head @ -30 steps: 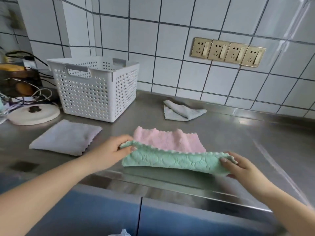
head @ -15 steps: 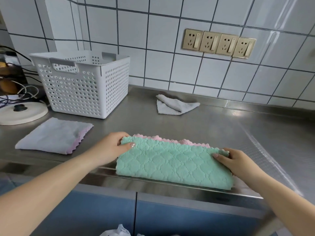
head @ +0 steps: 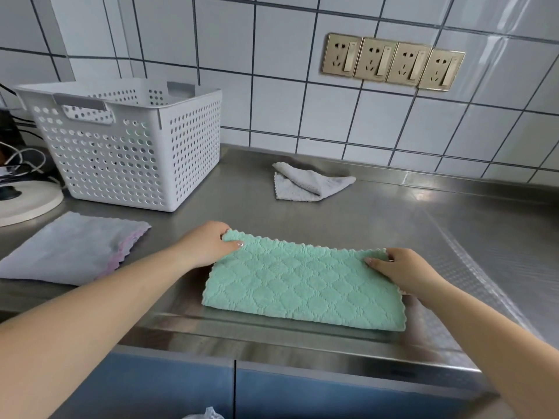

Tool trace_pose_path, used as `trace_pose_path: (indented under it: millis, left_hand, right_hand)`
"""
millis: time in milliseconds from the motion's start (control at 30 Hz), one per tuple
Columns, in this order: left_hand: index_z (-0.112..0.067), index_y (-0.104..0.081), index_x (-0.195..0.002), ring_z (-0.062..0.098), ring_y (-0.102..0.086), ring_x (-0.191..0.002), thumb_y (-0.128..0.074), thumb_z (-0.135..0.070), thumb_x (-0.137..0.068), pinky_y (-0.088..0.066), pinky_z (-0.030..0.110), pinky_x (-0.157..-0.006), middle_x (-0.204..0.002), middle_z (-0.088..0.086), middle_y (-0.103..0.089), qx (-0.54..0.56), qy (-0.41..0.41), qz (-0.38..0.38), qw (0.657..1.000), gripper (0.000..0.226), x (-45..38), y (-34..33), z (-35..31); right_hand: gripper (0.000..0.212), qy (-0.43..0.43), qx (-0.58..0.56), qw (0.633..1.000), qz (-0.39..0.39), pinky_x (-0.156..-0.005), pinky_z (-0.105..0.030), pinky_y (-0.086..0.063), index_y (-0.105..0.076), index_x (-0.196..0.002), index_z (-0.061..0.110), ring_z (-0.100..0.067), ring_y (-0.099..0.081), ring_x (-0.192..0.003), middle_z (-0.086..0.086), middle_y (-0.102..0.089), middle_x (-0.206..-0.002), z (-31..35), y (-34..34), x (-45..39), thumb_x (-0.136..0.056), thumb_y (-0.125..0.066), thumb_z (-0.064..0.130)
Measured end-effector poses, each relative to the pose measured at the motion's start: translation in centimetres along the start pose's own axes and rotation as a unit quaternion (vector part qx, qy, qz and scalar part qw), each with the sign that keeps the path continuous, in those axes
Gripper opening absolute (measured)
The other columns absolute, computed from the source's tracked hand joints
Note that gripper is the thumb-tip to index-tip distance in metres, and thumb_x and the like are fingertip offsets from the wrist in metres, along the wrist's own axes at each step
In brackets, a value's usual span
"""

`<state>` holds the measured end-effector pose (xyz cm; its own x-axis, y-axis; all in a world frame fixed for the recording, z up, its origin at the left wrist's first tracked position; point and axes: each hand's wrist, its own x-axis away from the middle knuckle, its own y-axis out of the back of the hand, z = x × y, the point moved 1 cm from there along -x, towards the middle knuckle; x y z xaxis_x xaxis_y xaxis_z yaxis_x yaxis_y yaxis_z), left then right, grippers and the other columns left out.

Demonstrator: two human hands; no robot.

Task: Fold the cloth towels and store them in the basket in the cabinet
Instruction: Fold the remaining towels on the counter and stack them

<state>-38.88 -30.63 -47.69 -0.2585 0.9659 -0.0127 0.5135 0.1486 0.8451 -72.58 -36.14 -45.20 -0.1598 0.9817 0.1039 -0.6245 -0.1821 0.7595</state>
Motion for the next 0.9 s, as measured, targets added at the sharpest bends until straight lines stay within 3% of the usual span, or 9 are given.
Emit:
trace_pose_path:
  millis: [133, 233, 333, 400, 467, 533, 633, 733, 900]
  left_hand:
    - [-0.010, -0.056, -0.082, 0.013, -0.047, -0.052, -0.061, -0.036, -0.088, -0.032, 0.023, -0.045, -0.062, -0.001, -0.050, -0.001, 0.011, 0.033, 0.999, 0.028, -0.3, 0.1, -0.6]
    - [-0.010, -0.056, -0.097, 0.014, -0.050, -0.051, -0.060, -0.034, -0.089, -0.035, 0.020, -0.042, -0.067, 0.000, -0.053, 0.029, 0.023, 0.046, 0.998, 0.026, -0.2, 0.7, -0.7]
    - [-0.021, -0.057, -0.110, 0.016, -0.058, -0.077, -0.060, -0.037, -0.089, -0.044, 0.026, -0.066, -0.090, -0.001, -0.060, -0.008, -0.006, -0.015, 1.000, 0.027, 0.2, 1.8, -0.1]
    - [-0.021, -0.065, -0.112, 0.021, -0.060, -0.094, -0.061, -0.034, -0.089, -0.046, 0.032, -0.086, -0.101, 0.001, -0.061, -0.049, -0.068, -0.102, 0.991, 0.027, 0.9, 1.9, -0.1]
    - [-0.022, -0.067, -0.114, 0.021, -0.058, -0.106, -0.058, -0.028, -0.090, -0.042, 0.031, -0.094, -0.112, 0.000, -0.063, -0.072, -0.147, -0.129, 0.978, 0.026, 2.2, 1.0, -1.5]
    - [-0.019, -0.061, -0.124, 0.018, -0.051, -0.121, -0.051, -0.021, -0.094, -0.034, 0.026, -0.101, -0.128, -0.001, -0.058, -0.074, -0.216, -0.084, 0.970, 0.032, 3.2, -0.8, -4.0]
    - [-0.014, -0.043, -0.140, 0.017, -0.030, -0.140, -0.041, -0.015, -0.097, -0.019, 0.029, -0.112, -0.148, 0.000, -0.040, -0.109, -0.242, -0.021, 0.964, 0.044, 4.0, -4.0, -7.4]
    - [-0.013, -0.030, -0.146, 0.020, -0.020, -0.144, -0.035, -0.018, -0.096, -0.014, 0.034, -0.117, -0.154, 0.003, -0.028, -0.166, -0.220, 0.027, 0.961, 0.050, 3.8, -6.2, -7.7]
    - [-0.028, -0.014, -0.150, 0.015, -0.004, -0.147, -0.024, -0.044, -0.099, -0.003, 0.039, -0.119, -0.160, -0.002, -0.005, -0.220, -0.168, 0.054, 0.959, 0.054, 3.8, -6.2, -6.1]
  right_hand:
    - [0.032, -0.004, 0.048, 0.999, 0.014, -0.041, -0.020, -0.036, -0.051, -0.064, 0.015, -0.013, -0.048, -0.055, -0.001, -0.052, -0.062, 0.0, -0.3, -1.1, -0.091, -0.059, 0.030]
    - [0.024, -0.028, 0.042, 0.999, 0.009, -0.048, -0.024, -0.046, -0.057, -0.090, 0.008, -0.018, -0.055, -0.062, -0.005, -0.060, -0.080, -0.7, -0.1, -1.6, -0.091, -0.057, 0.032]
    - [0.034, -0.029, 0.110, 0.993, -0.039, -0.059, -0.027, -0.044, -0.057, -0.116, 0.016, -0.018, -0.057, -0.072, 0.000, -0.061, -0.089, -1.5, 1.0, -1.5, -0.091, -0.054, 0.040]
    - [0.037, 0.017, 0.157, 0.984, -0.087, -0.071, -0.029, -0.042, -0.056, -0.122, 0.019, -0.019, -0.055, -0.085, -0.001, -0.061, -0.102, -1.0, 1.2, -0.8, -0.092, -0.052, 0.041]
    - [0.037, 0.093, 0.155, 0.979, -0.094, -0.085, -0.031, -0.044, -0.055, -0.127, 0.020, -0.021, -0.057, -0.101, -0.004, -0.058, -0.122, 0.9, 0.2, 0.4, -0.094, -0.051, 0.037]
    - [0.040, 0.165, 0.178, 0.968, -0.059, -0.099, -0.033, -0.039, -0.050, -0.134, 0.021, -0.022, -0.050, -0.121, -0.002, -0.047, -0.139, 3.3, -2.2, 1.5, -0.096, -0.047, 0.035]
    - [0.046, 0.207, 0.255, 0.945, -0.006, -0.115, -0.041, -0.021, -0.036, -0.143, 0.022, -0.018, -0.024, -0.141, 0.002, -0.028, -0.154, 6.3, -6.8, 2.1, -0.098, -0.038, 0.031]
    - [0.050, 0.173, 0.274, 0.946, 0.011, -0.115, -0.052, -0.007, -0.025, -0.147, 0.022, -0.014, -0.008, -0.146, 0.005, -0.017, -0.157, 6.8, -9.7, 2.2, -0.098, -0.028, 0.030]
    - [0.065, 0.127, 0.310, 0.942, 0.007, -0.115, -0.054, -0.004, -0.013, -0.149, 0.030, -0.014, -0.001, -0.146, 0.004, -0.008, -0.159, 4.1, -9.6, 2.6, -0.093, -0.017, 0.061]
